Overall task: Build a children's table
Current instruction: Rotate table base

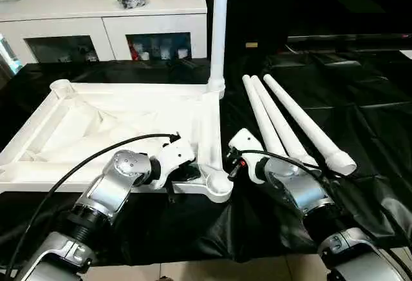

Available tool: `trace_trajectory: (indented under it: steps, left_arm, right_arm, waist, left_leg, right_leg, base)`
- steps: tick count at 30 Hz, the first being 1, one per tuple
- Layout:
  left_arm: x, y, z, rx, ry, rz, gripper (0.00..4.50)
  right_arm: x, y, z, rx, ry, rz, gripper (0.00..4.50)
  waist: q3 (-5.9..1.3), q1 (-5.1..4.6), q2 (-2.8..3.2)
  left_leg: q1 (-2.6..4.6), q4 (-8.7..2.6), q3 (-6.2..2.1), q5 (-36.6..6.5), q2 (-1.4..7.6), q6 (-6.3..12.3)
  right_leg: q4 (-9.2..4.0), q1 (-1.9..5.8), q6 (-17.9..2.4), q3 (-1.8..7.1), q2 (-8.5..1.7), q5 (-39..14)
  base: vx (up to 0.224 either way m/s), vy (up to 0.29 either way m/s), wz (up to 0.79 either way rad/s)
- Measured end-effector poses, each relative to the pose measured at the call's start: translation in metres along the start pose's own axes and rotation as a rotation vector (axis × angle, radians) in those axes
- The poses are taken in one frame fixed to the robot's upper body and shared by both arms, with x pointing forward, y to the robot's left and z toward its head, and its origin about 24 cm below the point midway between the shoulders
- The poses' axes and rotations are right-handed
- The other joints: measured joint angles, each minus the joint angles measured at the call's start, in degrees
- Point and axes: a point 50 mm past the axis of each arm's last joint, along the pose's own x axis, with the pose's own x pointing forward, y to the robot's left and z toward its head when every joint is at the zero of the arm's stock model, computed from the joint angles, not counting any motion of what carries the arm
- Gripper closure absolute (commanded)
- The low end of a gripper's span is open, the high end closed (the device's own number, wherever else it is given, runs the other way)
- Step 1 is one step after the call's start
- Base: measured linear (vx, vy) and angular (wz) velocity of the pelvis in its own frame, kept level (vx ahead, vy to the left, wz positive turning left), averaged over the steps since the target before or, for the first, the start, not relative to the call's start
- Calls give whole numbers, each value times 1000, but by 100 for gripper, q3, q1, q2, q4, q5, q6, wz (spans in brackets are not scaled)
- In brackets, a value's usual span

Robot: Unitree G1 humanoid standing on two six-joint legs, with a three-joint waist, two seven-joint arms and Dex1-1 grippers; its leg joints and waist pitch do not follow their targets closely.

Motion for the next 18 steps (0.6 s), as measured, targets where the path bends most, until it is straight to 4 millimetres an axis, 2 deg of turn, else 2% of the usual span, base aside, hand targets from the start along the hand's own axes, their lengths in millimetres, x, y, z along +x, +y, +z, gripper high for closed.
trace_trajectory:
  steps: [4,6,7,9,11,14,16,18]
  left_arm:
    - [2,0,1,10,-9,11,450]
    - [0,1,2,4,-8,21,408]
    - [-3,-2,4,-7,-2,11,408]
    - [-10,-5,12,-6,-4,-10,406]
    - [-19,-5,21,8,-23,-27,380]
    - [-32,-1,33,1,-74,-41,366]
    - [-40,3,41,-5,-114,-37,349]
    - [-45,4,47,-18,-145,-33,335]
  right_arm:
    - [-5,-7,7,-13,-28,-29,447]
    - [-11,-13,16,-1,-70,-50,413]
    - [-17,-18,25,25,-109,-67,413]
    - [-29,-32,35,66,-158,-112,399]
    - [-38,-44,42,80,-180,-151,373]
    - [-43,-55,47,116,-191,-238,363]
    - [-45,-66,47,164,-166,-316,334]
    - [-49,-74,46,201,-145,-370,326]
  waist:
    - [15,-2,14]
    - [16,-1,13]
    - [28,0,20]
    - [40,3,7]
    - [39,0,8]
    - [39,-5,9]
    - [38,-2,7]
    - [37,2,7]
  left_leg:
    - [5,-31,-10,-1,-4,2]
    - [2,-42,-11,-1,-6,2]
    - [-10,-42,-11,-1,-6,2]
    - [-31,-38,-8,-1,-13,2]
    - [-30,-35,0,-1,-16,2]
    - [-27,-37,1,0,-14,1]
    - [-22,-38,2,1,-14,0]
    - [-17,-38,4,1,-12,-1]
  right_leg:
    - [-97,5,0,-25,0,0]
    - [-136,19,0,-27,0,0]
    - [-156,29,0,-25,0,0]
    - [-161,12,0,-10,0,0]
    - [-159,4,-5,2,0,3]
    - [-146,-10,-47,1,0,31]
    - [-141,-12,-62,-2,0,70]
    - [-132,-12,-56,-1,0,109]
  base:
    - [0,0,0]
    - [0,0,0]
    - [0,0,0]
    - [0,0,0]
    - [0,0,0]
    - [0,0,0]
    - [0,0,0]
    - [0,0,0]
